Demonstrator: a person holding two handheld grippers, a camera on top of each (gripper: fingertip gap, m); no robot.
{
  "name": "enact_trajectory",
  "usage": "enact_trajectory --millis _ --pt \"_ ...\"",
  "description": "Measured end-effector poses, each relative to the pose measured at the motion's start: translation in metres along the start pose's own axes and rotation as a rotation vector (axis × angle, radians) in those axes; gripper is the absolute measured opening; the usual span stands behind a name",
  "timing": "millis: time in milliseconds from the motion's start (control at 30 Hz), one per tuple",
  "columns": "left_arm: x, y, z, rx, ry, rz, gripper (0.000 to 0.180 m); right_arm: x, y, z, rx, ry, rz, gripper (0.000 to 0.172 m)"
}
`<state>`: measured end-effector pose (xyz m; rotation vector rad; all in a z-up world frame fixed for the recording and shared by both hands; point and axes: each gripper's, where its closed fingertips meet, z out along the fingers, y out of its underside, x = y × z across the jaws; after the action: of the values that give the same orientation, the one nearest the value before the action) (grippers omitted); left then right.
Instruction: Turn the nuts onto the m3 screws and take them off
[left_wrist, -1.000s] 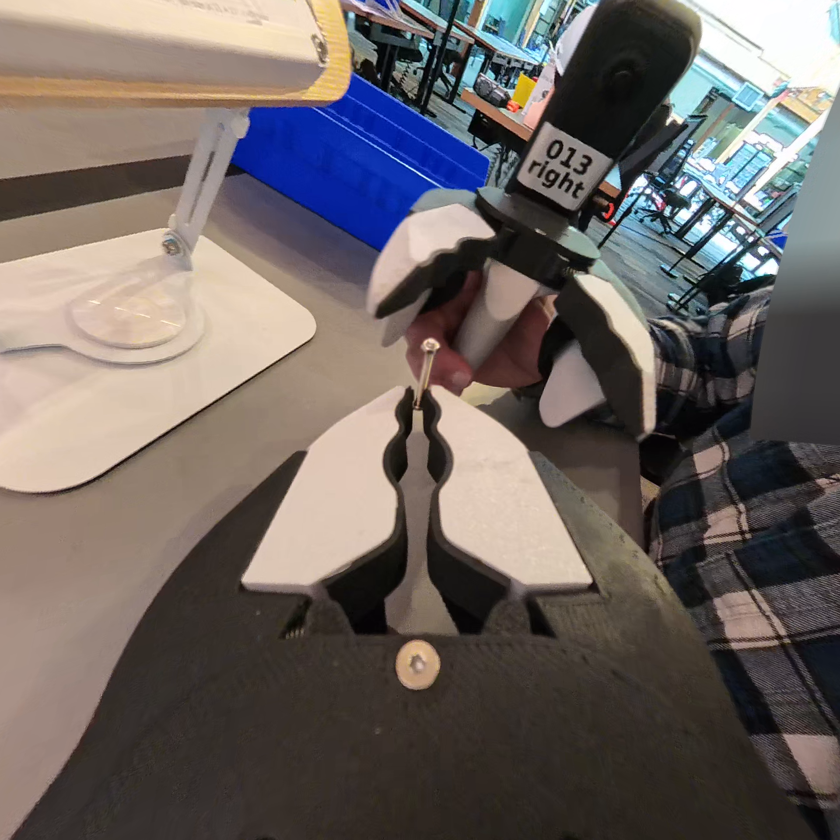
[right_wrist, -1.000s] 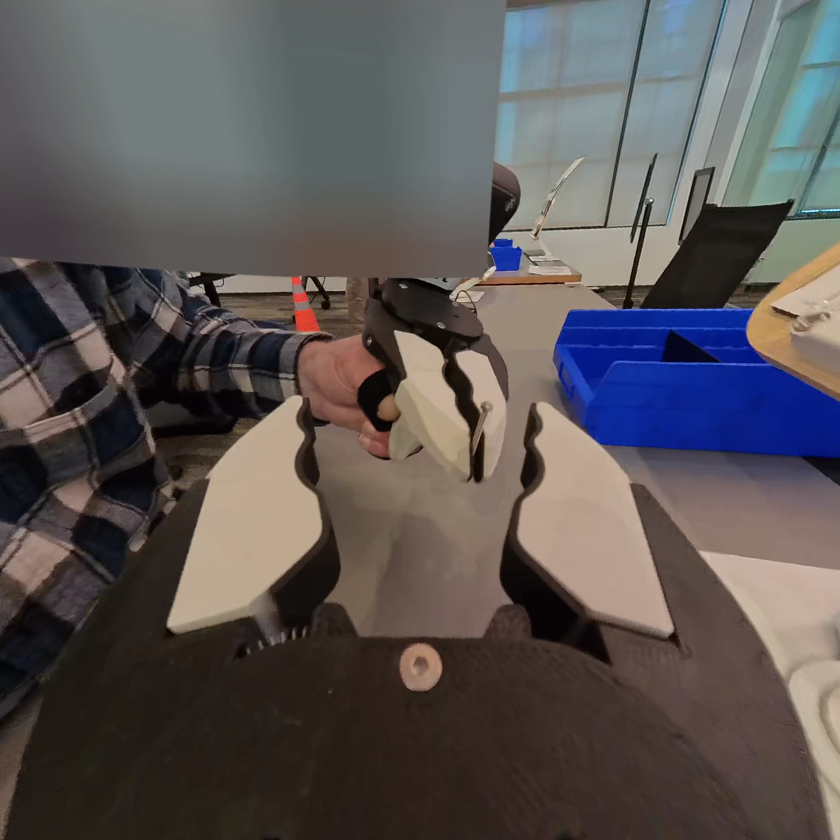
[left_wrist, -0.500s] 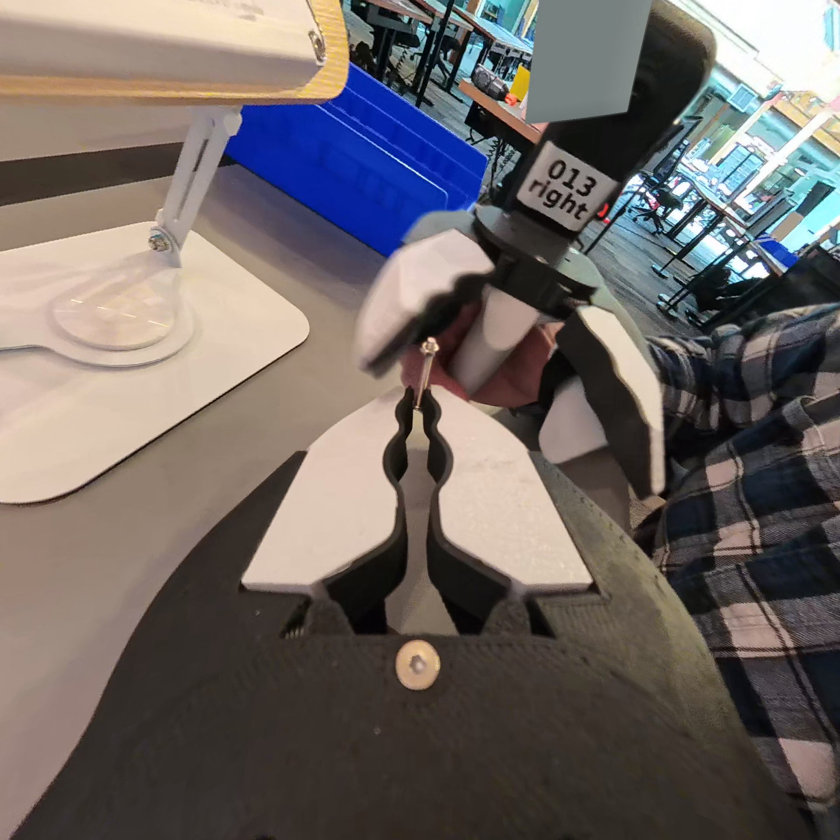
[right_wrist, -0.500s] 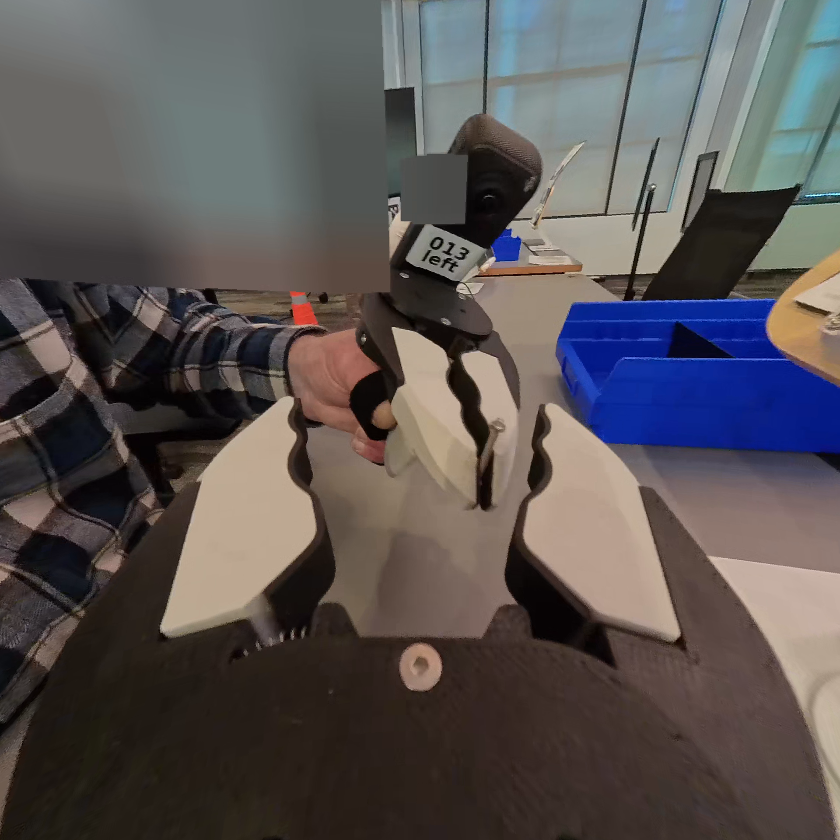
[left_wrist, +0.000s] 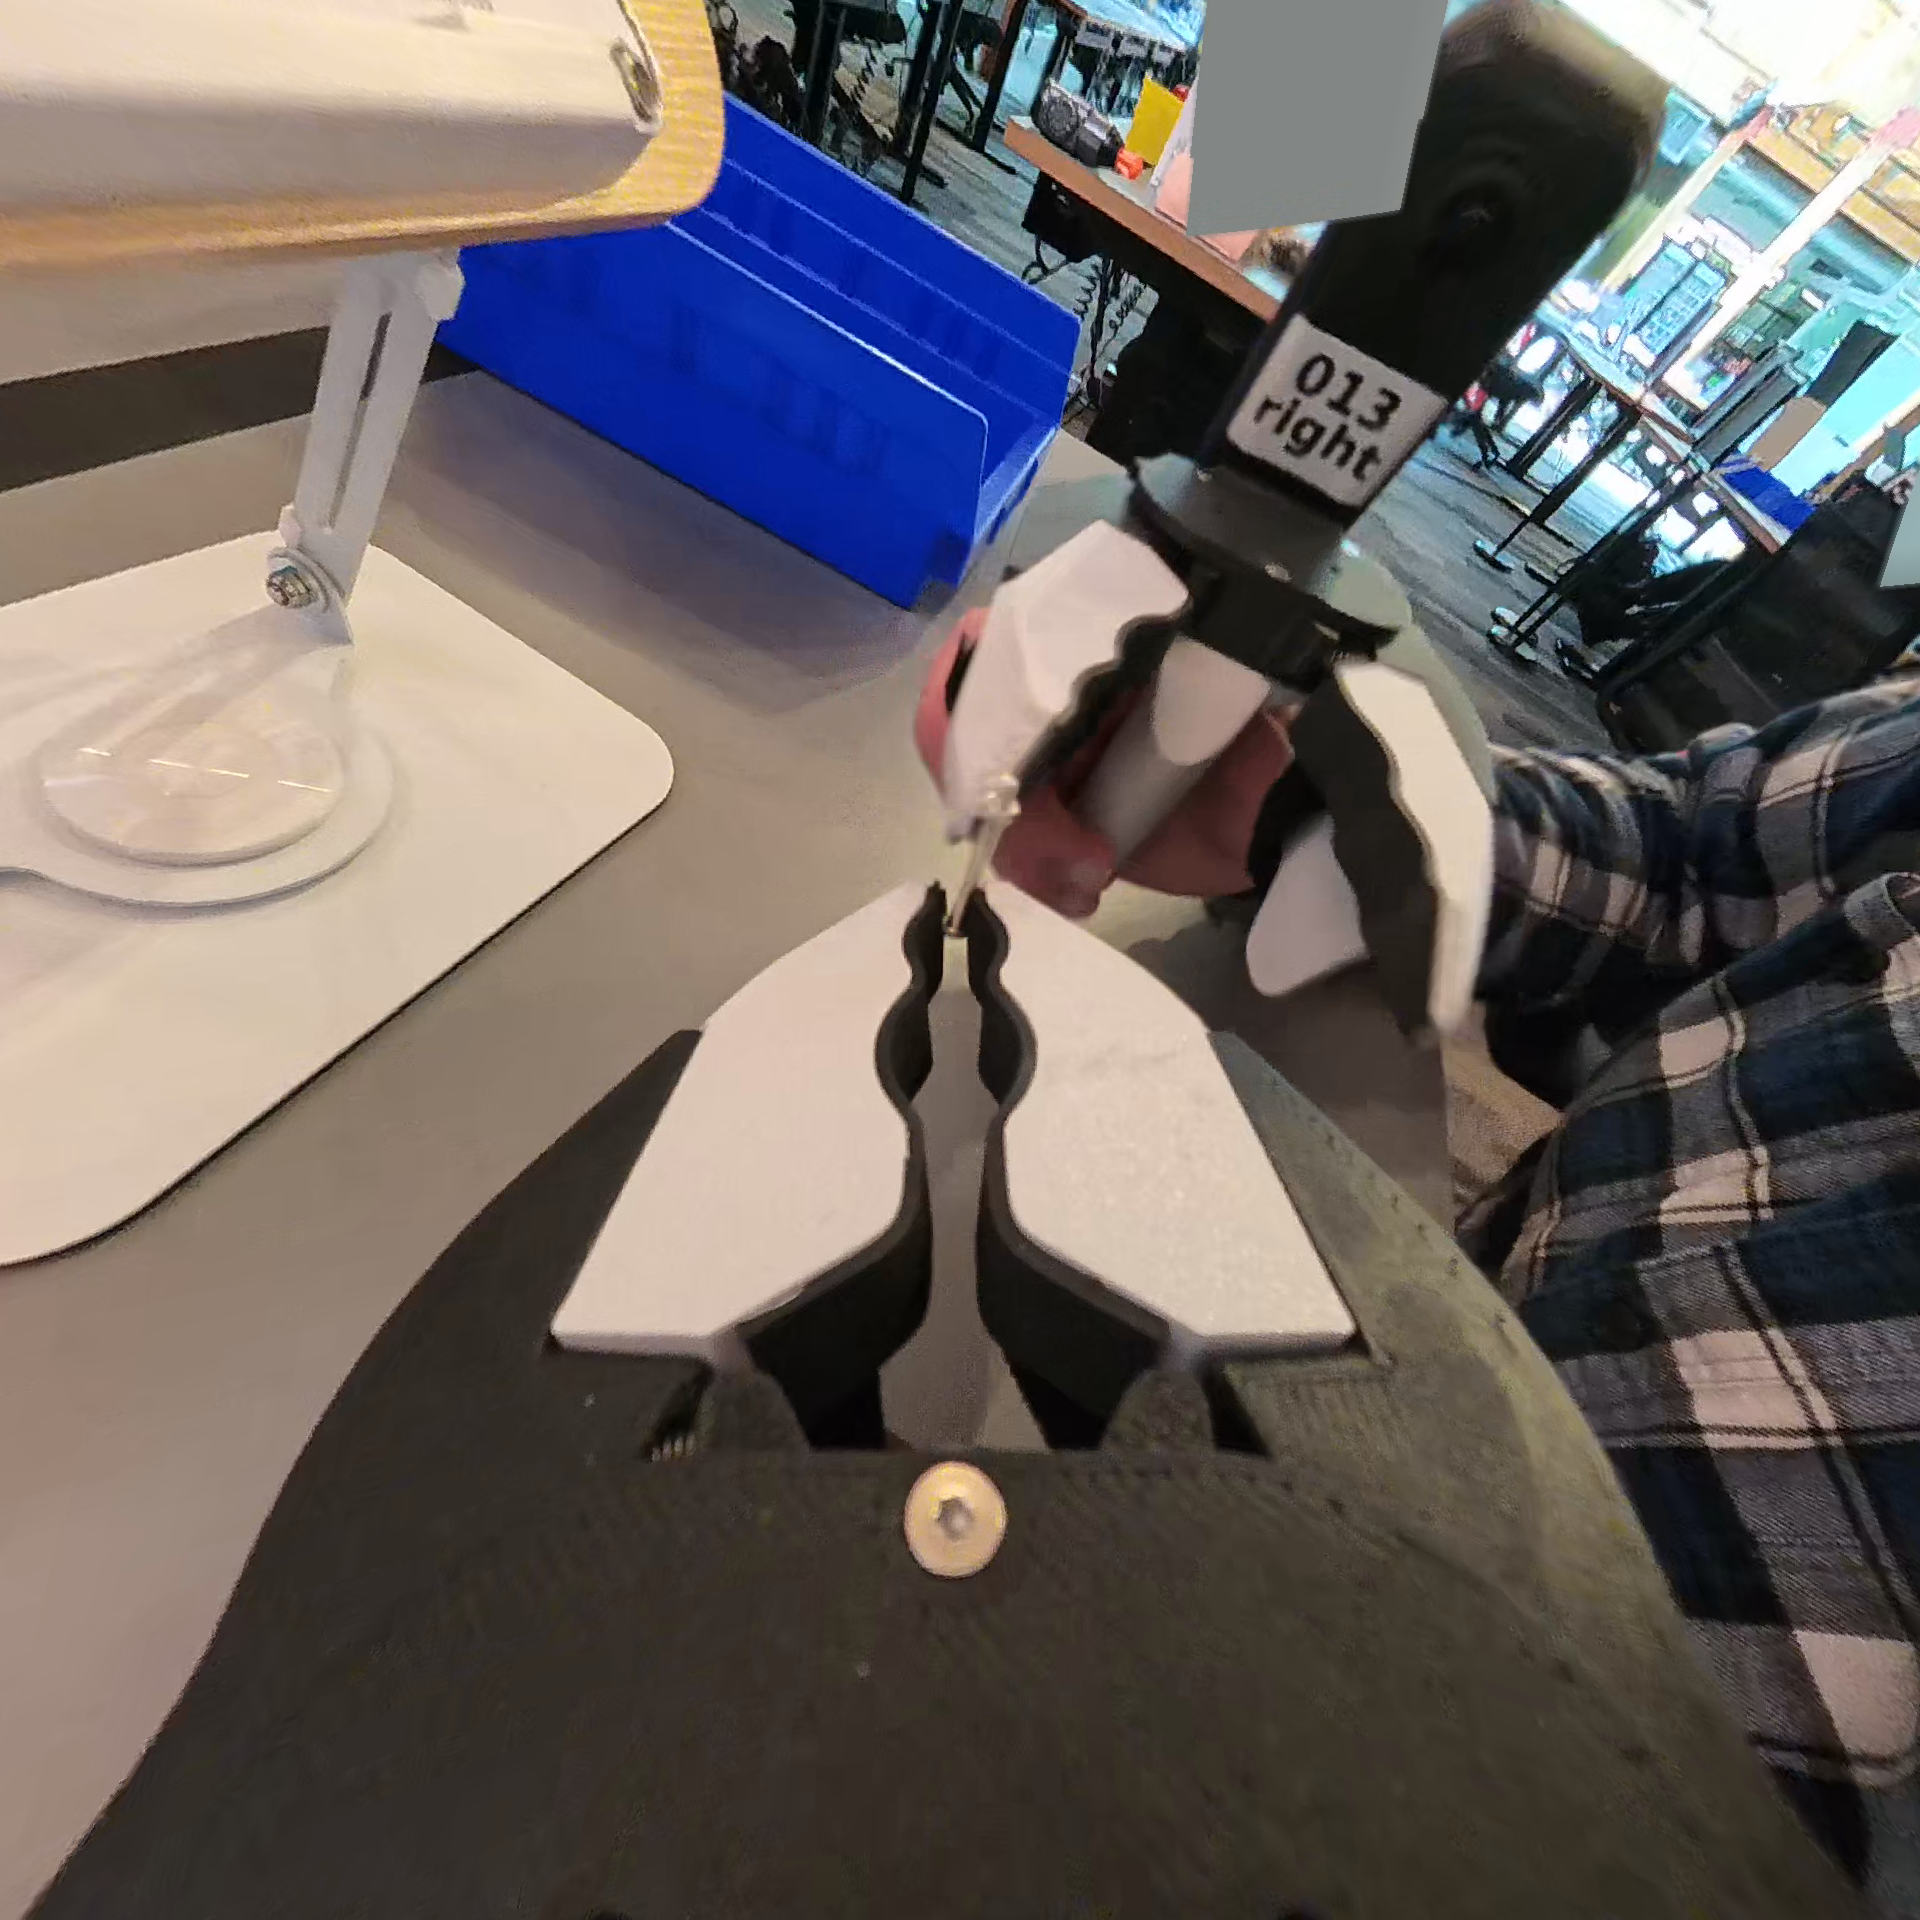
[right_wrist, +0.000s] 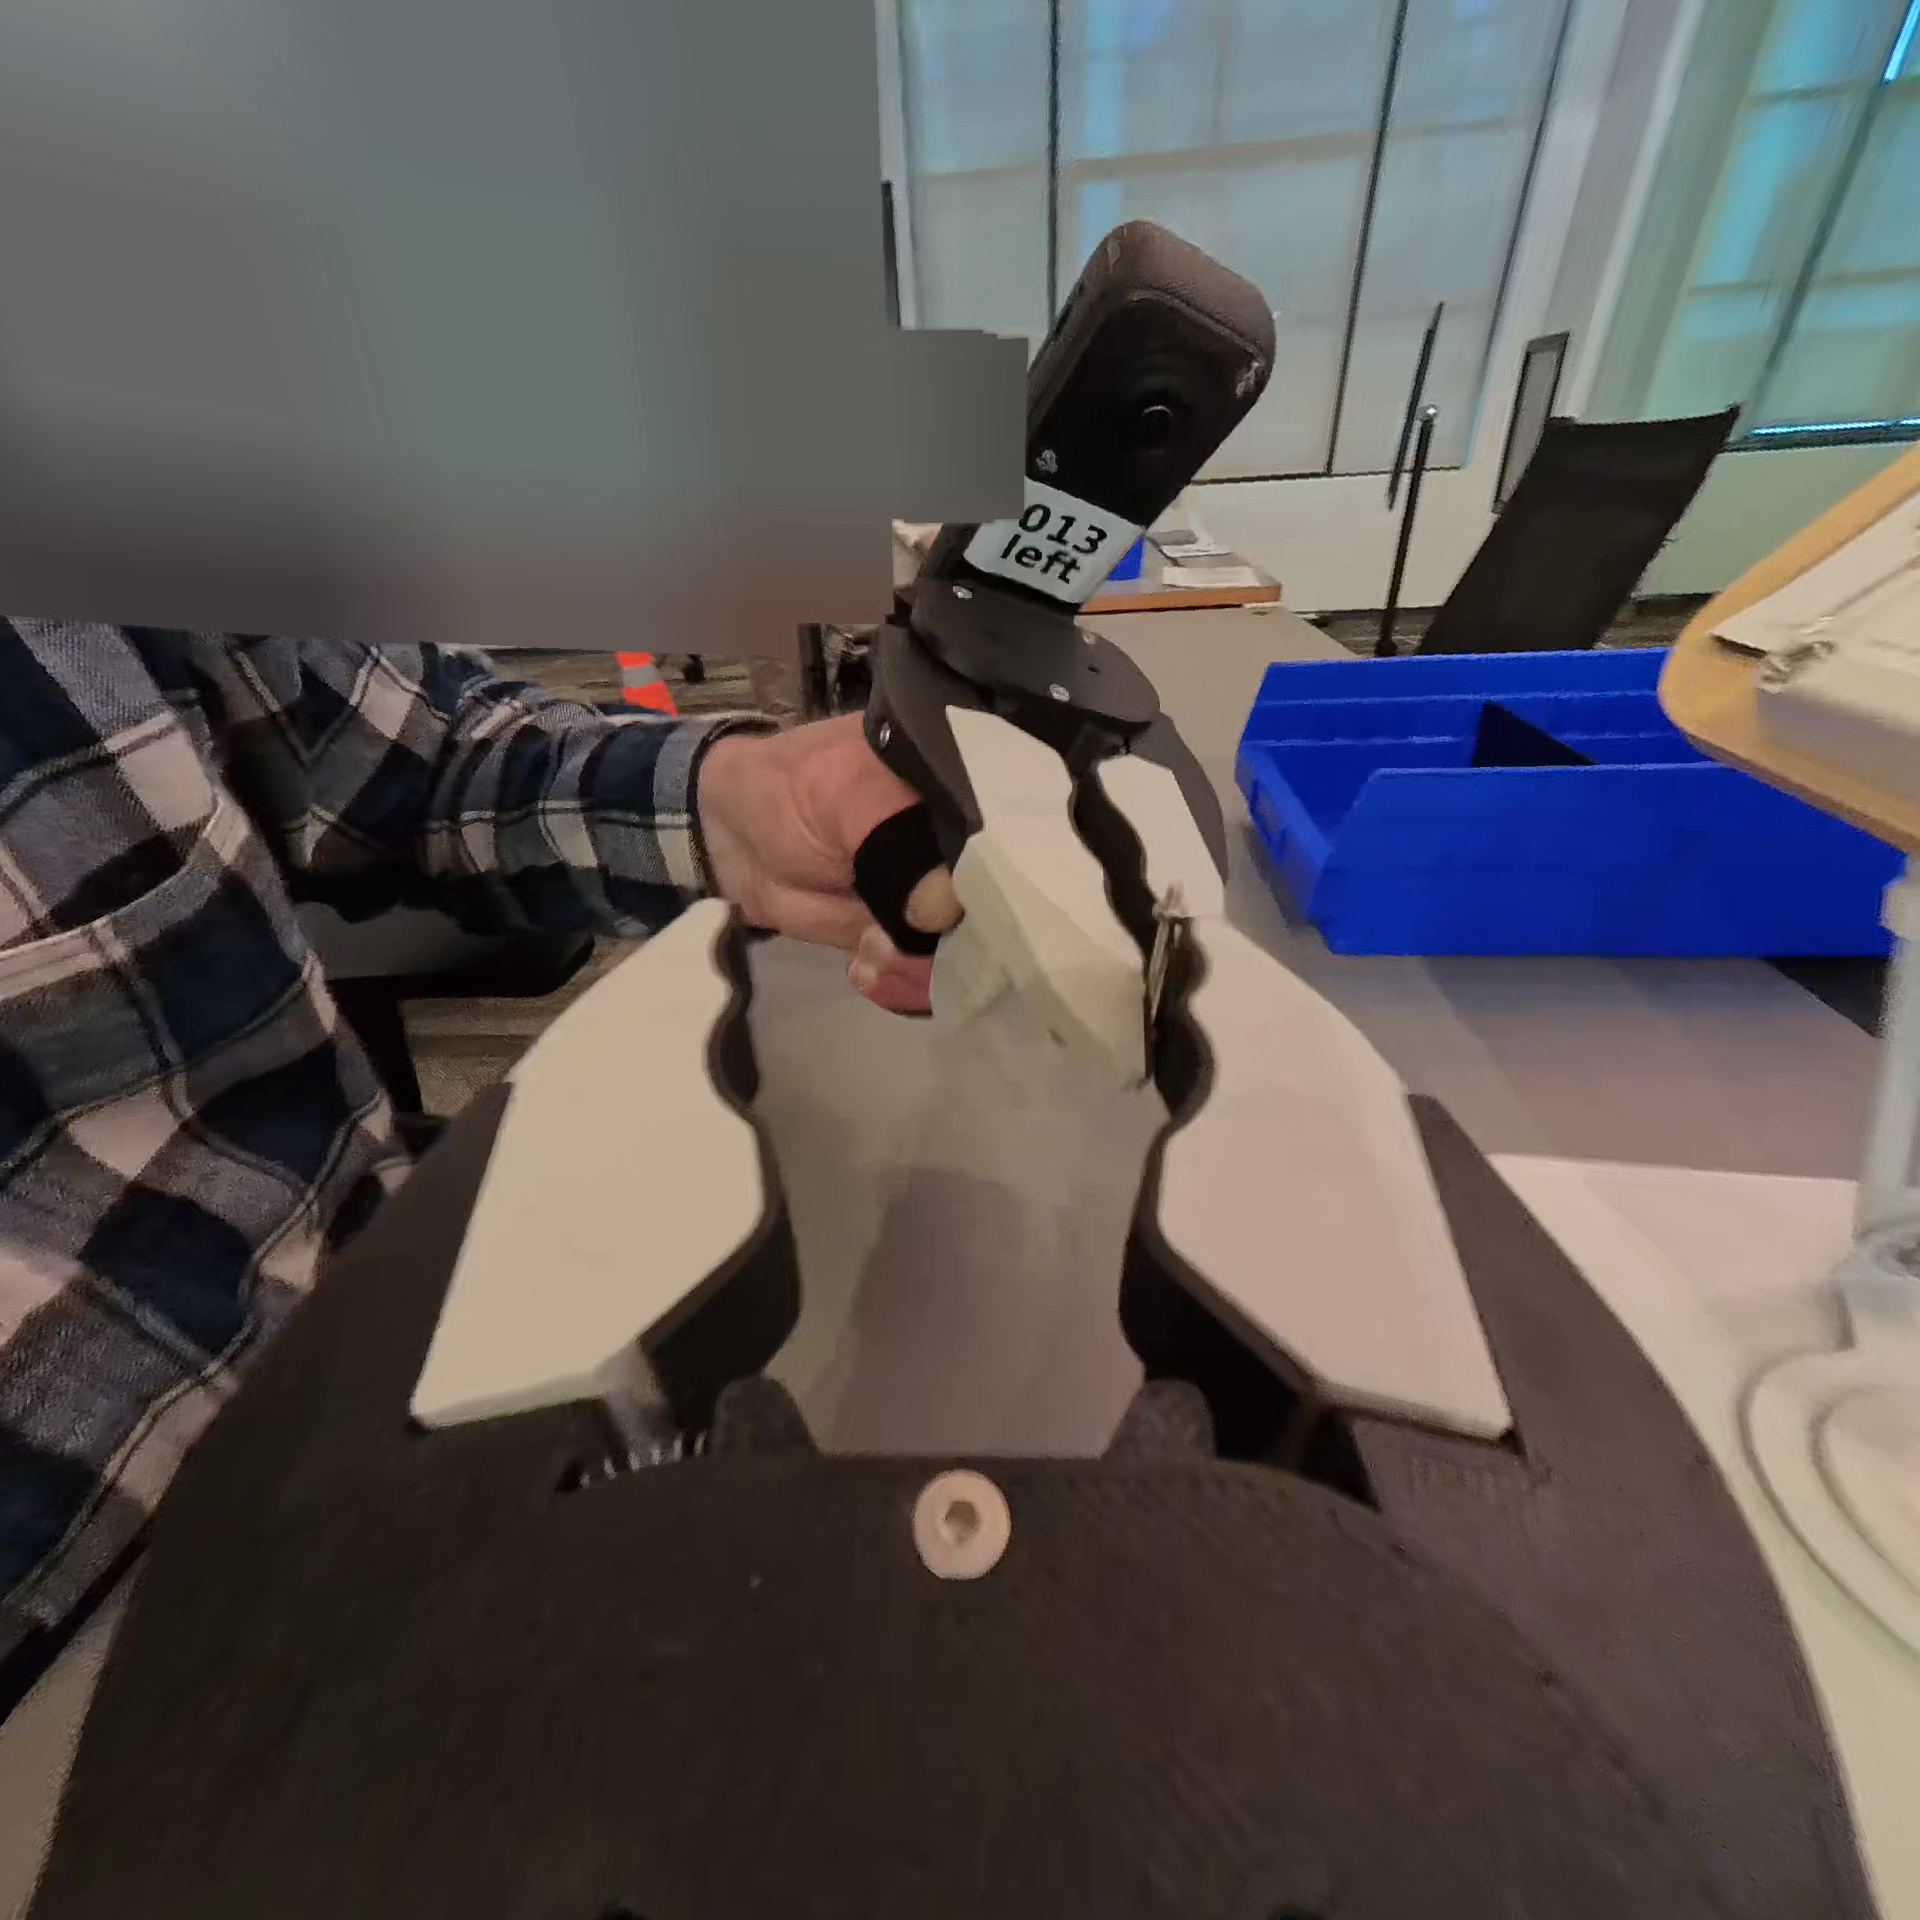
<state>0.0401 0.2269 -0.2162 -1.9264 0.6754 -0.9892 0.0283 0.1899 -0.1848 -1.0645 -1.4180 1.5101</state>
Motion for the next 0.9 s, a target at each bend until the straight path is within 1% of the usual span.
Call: enact_trajectory --millis 33,67,100,167,233,300,367,400,433,533,600,633,700,733,800,867,900 --pt "-0.003 0.001 0.001 -0.001 -0.018 -0.001 0.004 -0.004 0.0 -0.009 0.007 -0.027 0.014 0.061" --pt "-0.002 0.002 0.002 -0.001 0.001 -0.015 0.004 -0.005 -0.003 -0.017 0.031 -0.037 0.041 0.033" --pt "-0.002 0.003 0.004 0.0 0.01 -0.025 0.004 0.001 -0.004 -0.022 0.047 0.003 0.057 0.038" --pt "0.002 0.004 0.009 -0.014 0.014 -0.003 0.004 0.015 -0.004 -0.026 0.042 0.088 0.042 0.031" --pt "0.009 0.004 0.014 -0.025 0.021 0.023 0.004 0.025 -0.001 -0.023 0.023 0.142 0.056 0.033" --pt "0.012 0.005 0.019 -0.041 0.018 0.049 0.004 0.029 0.001 -0.02 0.025 0.154 0.073 0.029" --pt "0.014 0.005 0.022 -0.04 0.035 0.046 0.004 0.03 0.006 -0.017 0.002 0.158 0.076 0.021" --pt "0.014 0.006 0.023 -0.045 0.032 0.054 0.004 0.03 0.008 -0.016 -0.008 0.159 0.082 0.01" --pt "0.014 0.006 0.023 -0.046 0.029 0.066 0.004 0.03 0.01 -0.016 -0.012 0.162 0.09 0.005" --pt "0.018 0.001 0.023 -0.012 0.046 0.072 0.005 0.031 0.006 -0.023 0.006 0.188 0.097 0.004" --pt "0.022 -0.002 0.02 -0.003 0.051 0.11 0.017 0.032 -0.007 -0.035 0.033 0.232 0.085 0.005" --pt "0.026 -0.003 0.017 0.005 0.057 0.144 0.017 0.034 -0.015 -0.046 0.028 0.267 0.063 0.005" --pt "0.028 0.001 0.01 -0.017 0.055 0.194 0.006 0.045 -0.035 -0.08 0.01 0.37 0.02 0.005" --pt "0.025 0.004 0.007 -0.03 0.031 0.204 0.0 0.054 -0.047 -0.104 0.007 0.438 0.005 0.005" --pt "0.017 0.011 -0.002 -0.041 0.006 0.199 0.0 0.075 -0.066 -0.155 -0.04 0.582 0.0 0.004" --pt "0.006 0.014 -0.012 -0.026 -0.033 0.179 0.0 0.104 -0.069 -0.21 -0.127 0.742 0.024 0.005" --pt "0.001 0.016 -0.018 -0.016 -0.047 0.16 0.0 0.118 -0.068 -0.237 -0.145 0.817 0.038 0.004"
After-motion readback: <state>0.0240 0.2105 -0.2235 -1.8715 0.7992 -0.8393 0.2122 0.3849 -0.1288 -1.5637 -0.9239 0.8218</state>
